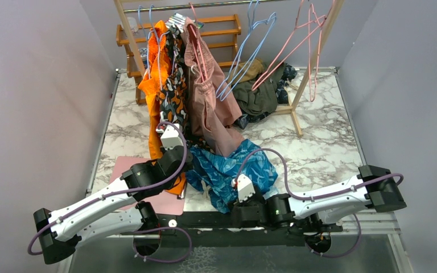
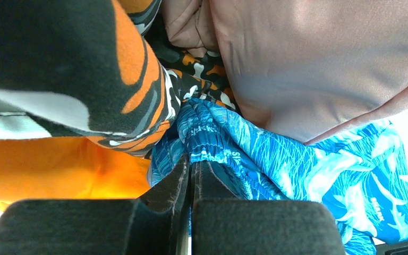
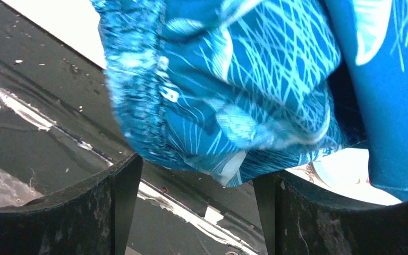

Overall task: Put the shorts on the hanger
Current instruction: Adjust the shorts at the center of the board.

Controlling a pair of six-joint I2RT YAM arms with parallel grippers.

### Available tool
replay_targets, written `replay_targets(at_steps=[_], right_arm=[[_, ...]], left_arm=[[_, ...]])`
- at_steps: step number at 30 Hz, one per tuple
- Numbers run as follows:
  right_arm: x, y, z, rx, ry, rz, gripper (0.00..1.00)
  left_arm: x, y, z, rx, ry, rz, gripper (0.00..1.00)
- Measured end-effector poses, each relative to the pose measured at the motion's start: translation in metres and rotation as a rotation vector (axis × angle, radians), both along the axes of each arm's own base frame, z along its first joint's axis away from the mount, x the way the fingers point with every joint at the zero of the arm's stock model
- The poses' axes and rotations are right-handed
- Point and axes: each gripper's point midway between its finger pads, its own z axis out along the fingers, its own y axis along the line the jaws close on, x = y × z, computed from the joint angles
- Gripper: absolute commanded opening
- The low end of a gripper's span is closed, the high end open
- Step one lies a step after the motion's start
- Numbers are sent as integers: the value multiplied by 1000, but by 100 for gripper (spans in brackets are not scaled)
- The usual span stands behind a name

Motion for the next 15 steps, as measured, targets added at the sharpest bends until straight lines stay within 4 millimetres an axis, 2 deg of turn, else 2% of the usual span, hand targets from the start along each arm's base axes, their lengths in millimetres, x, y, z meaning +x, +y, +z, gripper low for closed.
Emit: replay_targets(at_steps=[6,15], right_arm=[[-6,7,-6,13,15,53,82],[-3,-8,-38,-107,19,-15,80]], left_arm=[[-1,-1,0,-2,3,-5,0],[-1,-1,-1,-3,4,-6,0]])
